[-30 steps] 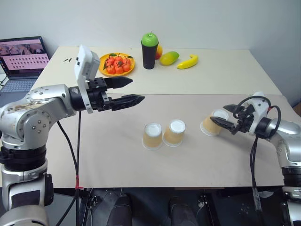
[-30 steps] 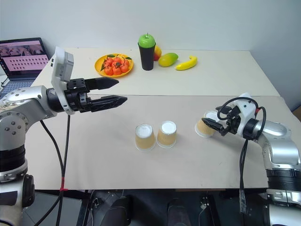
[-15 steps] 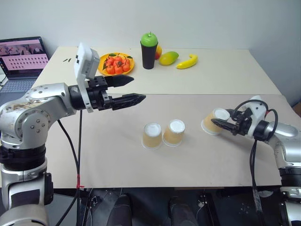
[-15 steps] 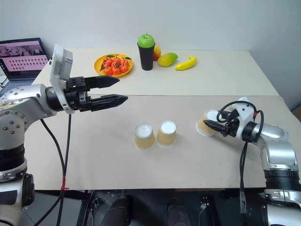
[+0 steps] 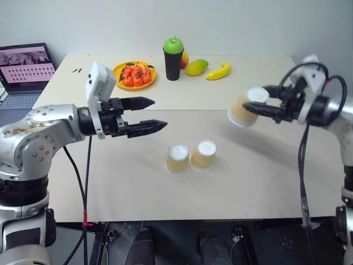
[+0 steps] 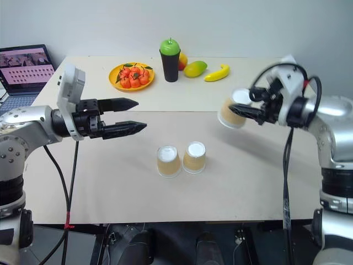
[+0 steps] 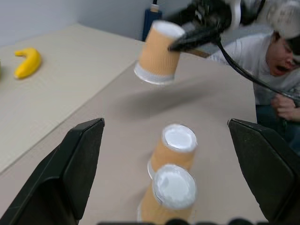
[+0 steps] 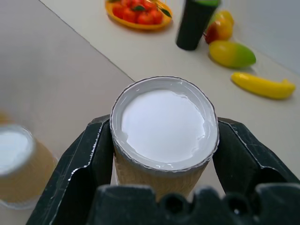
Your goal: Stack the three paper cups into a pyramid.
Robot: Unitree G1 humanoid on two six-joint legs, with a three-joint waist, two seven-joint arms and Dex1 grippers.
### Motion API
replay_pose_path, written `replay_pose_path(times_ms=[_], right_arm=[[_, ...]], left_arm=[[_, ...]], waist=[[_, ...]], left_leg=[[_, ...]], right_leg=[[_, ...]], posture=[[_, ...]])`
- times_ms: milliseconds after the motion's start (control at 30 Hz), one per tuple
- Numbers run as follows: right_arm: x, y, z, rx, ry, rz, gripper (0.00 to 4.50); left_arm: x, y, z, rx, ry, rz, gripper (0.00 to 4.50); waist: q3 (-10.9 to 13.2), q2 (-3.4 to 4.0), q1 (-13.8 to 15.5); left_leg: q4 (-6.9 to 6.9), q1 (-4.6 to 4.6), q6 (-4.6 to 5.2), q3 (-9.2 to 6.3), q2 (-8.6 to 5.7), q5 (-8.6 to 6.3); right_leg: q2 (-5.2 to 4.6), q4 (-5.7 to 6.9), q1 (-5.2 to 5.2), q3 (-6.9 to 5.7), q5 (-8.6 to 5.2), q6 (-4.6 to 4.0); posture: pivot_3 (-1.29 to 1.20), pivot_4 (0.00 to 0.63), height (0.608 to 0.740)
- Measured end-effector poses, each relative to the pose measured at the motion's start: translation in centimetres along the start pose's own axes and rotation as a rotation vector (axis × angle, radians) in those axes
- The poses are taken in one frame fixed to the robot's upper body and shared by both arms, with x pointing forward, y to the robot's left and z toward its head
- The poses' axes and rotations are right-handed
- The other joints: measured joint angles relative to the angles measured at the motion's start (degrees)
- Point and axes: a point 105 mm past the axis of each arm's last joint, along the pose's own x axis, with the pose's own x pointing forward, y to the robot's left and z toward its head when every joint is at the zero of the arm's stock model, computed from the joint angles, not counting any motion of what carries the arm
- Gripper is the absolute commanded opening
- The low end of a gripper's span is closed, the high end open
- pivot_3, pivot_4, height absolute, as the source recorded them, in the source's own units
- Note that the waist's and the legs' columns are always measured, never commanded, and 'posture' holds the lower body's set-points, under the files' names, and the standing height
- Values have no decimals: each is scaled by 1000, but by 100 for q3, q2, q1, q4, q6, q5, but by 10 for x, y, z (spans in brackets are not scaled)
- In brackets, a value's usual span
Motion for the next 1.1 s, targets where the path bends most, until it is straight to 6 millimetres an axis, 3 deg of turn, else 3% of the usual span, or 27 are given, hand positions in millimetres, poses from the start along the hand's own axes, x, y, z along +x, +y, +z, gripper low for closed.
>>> replay_pose_path(times_ms=[133, 300, 600, 867, 1100], right_arm=[[16, 21, 31, 22, -16, 129, 2773], [35, 45, 46, 92, -10, 263, 2773], [49, 63, 32, 227, 49, 308, 2773], [51, 83, 7, 301, 86, 349, 2773], [51, 89, -2, 302, 98, 337, 2773]], left_arm=[[3, -7, -9, -6, 22, -29, 4500], [9, -14, -22, -23, 33, -66, 4500], [7, -12, -49, -49, 79, -38, 4500], [8, -10, -49, -40, 72, -29, 4500], [8, -3, -52, -54, 68, -16, 4500]], waist=[[0, 0, 23], [0, 0, 37], [0, 0, 22], [0, 0, 31], [0, 0, 9]], left_leg=[[3, -2, 0, 0, -1, 0], [2, -5, 1, 0, 0, 0], [3, -6, 2, 0, 0, -1], [3, -7, 2, 0, 0, -1], [2, -7, 2, 0, 0, -1]], right_leg=[[-1, 0, 1, -1, 0, -1], [-1, 0, -2, -1, 1, -1], [0, 4, -7, 0, 1, -2], [-1, 4, -7, -1, 1, -2], [0, 4, -7, -1, 0, -2]], posture=[[0, 150, 735], [0, 150, 735], [0, 150, 735], [0, 150, 735], [0, 150, 735]])
